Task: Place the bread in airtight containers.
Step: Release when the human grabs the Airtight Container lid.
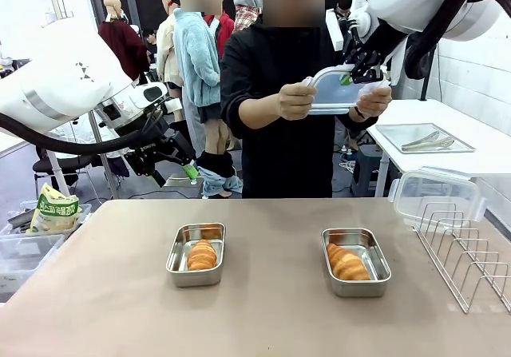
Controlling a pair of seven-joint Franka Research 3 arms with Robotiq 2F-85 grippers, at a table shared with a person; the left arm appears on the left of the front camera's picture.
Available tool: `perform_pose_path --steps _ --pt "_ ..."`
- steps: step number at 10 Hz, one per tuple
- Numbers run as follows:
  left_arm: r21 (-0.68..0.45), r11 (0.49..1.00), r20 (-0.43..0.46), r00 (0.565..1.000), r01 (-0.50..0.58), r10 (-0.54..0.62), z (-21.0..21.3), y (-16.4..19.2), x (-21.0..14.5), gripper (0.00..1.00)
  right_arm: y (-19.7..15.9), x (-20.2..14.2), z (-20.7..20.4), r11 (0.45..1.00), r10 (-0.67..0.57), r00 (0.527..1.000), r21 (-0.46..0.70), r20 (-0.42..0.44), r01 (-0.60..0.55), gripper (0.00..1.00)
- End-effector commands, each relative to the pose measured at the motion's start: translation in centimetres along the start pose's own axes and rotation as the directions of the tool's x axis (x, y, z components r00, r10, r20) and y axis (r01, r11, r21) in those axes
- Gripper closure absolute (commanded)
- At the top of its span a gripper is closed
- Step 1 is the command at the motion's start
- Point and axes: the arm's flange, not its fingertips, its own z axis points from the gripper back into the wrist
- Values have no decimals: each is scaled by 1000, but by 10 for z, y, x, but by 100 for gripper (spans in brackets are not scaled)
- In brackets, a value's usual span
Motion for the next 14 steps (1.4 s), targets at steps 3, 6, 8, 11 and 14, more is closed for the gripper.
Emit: perform_pose_path --steps 3,6,8,11,14 --pt "20 1000 0 1000 1 -1 1 1 1 0 -1 2 1 1000 -12 1000 10 -8 12 100" --pt "20 1000 0 1000 1 -1 1 1 1 0 -1 2 1 1000 -12 1000 10 -8 12 100" --pt "20 1000 0 1000 1 -1 1 1 1 0 0 0 0 1000 0 1000 0 0 0 100" --pt "20 1000 0 1000 1 -1 1 1 1 0 0 -6 11 999 -31 999 -27 33 32 54" --pt "20 1000 0 1000 1 -1 1 1 1 0 3 -5 13 1000 -13 999 -19 49 14 0"
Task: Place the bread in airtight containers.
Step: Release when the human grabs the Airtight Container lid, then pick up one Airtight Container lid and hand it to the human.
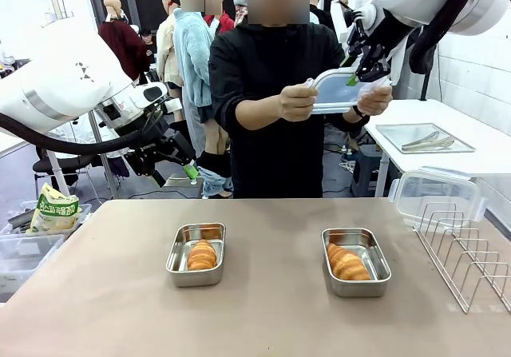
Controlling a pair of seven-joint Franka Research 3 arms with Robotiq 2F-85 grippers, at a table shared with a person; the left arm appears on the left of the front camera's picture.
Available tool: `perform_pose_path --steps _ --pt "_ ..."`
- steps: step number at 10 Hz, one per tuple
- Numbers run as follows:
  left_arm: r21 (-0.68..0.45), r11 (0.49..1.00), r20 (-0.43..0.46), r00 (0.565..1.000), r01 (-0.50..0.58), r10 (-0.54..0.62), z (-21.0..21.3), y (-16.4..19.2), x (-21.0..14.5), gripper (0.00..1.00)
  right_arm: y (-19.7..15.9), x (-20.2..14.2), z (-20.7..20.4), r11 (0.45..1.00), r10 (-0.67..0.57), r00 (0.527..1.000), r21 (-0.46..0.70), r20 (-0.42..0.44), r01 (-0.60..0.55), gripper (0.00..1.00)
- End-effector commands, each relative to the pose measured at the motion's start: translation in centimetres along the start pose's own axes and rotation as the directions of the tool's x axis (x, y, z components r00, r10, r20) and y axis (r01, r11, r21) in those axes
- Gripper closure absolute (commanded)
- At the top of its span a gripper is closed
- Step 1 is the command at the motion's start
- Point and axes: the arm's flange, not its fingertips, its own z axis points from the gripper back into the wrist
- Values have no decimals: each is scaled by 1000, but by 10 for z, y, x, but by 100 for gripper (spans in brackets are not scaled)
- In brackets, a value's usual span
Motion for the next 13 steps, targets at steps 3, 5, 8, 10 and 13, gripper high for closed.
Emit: perform_pose_path --steps 3,5,8,10,13 --pt "20 1000 0 1000 1 -1 1 1 1 0 5 -3 1 1000 8 999 28 39 -9 0" --pt "20 1000 0 1000 1 -1 1 1 1 0 7 -1 -2 998 17 999 63 37 -20 0" --pt "20 1000 0 1000 1 -1 1 1 1 0 6 2 -5 998 4 1000 56 12 -5 0" --pt "20 1000 0 1000 1 -1 1 1 1 0 6 2 -5 998 4 1000 56 12 -5 0" --pt "20 1000 0 1000 1 -1 1 1 1 0 6 2 -5 998 4 1000 56 12 -5 0"
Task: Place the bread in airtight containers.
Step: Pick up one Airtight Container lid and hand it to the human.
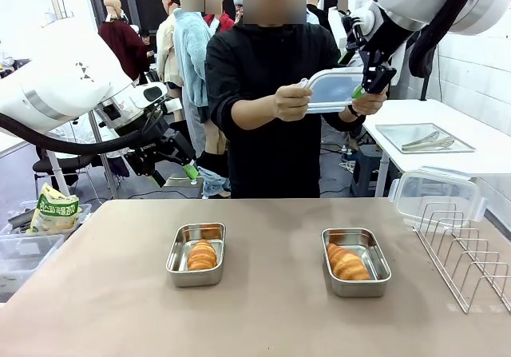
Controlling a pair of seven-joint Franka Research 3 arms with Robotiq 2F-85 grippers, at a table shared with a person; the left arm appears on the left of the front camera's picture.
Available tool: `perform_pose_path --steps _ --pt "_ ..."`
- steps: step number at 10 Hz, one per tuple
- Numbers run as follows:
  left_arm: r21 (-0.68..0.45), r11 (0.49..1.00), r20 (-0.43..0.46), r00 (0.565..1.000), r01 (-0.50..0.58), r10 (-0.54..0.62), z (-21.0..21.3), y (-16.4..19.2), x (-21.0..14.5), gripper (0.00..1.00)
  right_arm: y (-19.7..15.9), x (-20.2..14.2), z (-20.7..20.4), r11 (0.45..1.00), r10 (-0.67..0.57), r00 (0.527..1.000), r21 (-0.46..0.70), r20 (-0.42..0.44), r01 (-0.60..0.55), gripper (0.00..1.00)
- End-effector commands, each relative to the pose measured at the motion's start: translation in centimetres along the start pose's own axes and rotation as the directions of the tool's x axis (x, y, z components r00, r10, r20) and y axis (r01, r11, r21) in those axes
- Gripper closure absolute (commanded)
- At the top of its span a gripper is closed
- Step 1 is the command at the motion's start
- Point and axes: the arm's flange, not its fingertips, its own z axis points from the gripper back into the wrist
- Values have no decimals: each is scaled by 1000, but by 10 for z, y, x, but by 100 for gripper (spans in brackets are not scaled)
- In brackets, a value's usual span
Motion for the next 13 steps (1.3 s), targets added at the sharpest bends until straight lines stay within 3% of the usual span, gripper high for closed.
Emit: perform_pose_path --steps 1,13 --pt "20 1000 0 1000 1 -1 1 1 1 0 -1 0 1 1000 -2 1000 -10 -1 2 0" --pt "20 1000 0 1000 1 -1 1 1 1 0 -1 0 1 1000 -2 1000 -10 -1 2 0"
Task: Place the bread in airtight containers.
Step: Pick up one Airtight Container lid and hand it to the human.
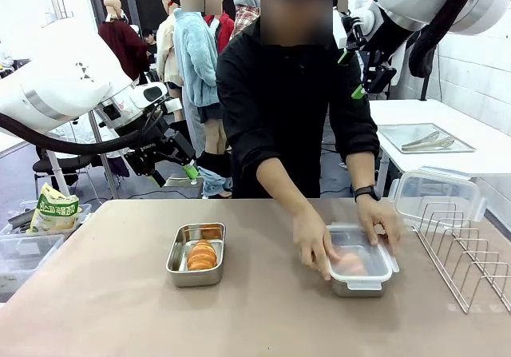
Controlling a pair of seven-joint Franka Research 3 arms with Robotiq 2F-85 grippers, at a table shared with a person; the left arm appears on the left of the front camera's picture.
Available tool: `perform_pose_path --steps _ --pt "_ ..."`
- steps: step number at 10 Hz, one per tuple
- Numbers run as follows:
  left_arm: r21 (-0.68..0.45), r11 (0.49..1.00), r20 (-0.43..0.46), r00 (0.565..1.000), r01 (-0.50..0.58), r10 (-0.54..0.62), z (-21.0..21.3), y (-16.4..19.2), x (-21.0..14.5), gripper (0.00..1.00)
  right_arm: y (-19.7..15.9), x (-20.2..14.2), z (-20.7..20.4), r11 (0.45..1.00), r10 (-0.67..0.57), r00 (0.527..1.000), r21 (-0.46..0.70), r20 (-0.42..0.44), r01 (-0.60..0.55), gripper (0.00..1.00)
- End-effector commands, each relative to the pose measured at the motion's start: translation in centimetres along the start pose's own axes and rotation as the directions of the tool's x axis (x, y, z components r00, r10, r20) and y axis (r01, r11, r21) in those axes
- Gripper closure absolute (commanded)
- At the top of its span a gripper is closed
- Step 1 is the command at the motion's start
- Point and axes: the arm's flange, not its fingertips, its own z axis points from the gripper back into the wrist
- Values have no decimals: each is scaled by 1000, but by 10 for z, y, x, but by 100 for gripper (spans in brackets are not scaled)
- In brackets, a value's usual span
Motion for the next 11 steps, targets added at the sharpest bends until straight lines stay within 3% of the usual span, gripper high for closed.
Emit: perform_pose_path --steps 1,4,9,11 --pt "20 1000 0 1000 1 -1 1 1 1 0 -1 0 1 1000 -2 1000 -10 -1 2 0" --pt "20 1000 0 1000 1 -1 1 1 1 0 0 0 0 1000 0 1000 0 0 0 0" --pt "20 1000 0 1000 1 -1 1 1 1 0 2 4 3 992 -8 998 130 70 -1 0" --pt "20 1000 0 1000 1 -1 1 1 1 0 3 0 16 985 -61 998 161 28 55 0"
